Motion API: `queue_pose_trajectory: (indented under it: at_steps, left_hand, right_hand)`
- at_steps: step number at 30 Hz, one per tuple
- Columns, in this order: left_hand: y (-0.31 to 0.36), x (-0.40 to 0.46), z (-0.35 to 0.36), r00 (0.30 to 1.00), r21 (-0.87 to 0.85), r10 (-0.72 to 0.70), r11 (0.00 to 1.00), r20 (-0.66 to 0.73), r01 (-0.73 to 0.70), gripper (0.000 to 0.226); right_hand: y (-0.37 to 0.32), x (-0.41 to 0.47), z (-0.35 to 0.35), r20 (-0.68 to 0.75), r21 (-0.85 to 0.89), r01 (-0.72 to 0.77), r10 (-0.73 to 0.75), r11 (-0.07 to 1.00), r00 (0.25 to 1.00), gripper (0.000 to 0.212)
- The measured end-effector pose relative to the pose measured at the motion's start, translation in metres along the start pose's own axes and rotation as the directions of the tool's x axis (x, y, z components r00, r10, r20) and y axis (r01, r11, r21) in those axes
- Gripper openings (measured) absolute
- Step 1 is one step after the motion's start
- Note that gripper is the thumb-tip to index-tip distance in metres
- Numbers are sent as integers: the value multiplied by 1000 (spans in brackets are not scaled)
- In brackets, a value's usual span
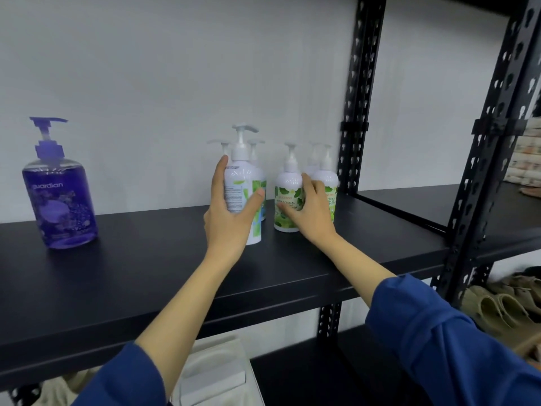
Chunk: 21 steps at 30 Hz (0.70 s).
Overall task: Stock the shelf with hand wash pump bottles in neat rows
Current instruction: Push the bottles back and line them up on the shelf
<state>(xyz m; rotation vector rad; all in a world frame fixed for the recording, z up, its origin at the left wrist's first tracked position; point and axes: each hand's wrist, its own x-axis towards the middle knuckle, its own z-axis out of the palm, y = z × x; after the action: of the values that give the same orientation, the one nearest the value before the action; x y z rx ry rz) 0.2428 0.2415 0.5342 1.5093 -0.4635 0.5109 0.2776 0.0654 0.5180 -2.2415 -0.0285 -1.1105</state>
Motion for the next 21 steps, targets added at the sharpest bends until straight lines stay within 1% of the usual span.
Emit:
queue_pose_trajectory:
  at_steps: [2,4,9,12,16,21]
  left_hand:
    - [0,0,0,1000,4,2,1000,0,-2,71]
    - [0,0,0,1000,11,6,1000,0,-6,71]
    - [-1,0,0,1000,15,6,1000,-2,-6,70]
    - [-1,0,0,1000,24,4,1000,-2,-4,70]
    - [-1,0,0,1000,22,12,1000,-1,-12,71]
    - [-1,0,0,1000,20,17,1000,-1,-17,70]
  right_hand:
    - [-4,-1,-1,-12,-40,2,-3,999,1000,90]
    - [-8,-2,-1,-7,-25,-20,20,999,1000,97]
    - [-8,-2,0,13,58,-80,79,995,997,89]
    - [-5,-2,0,26,25,-81,81,996,996,85]
    - [-4,-2,1,7,-38,-64,64,997,998,83]
    - [-3,-3,-4,43,-19,-39,40,999,998,89]
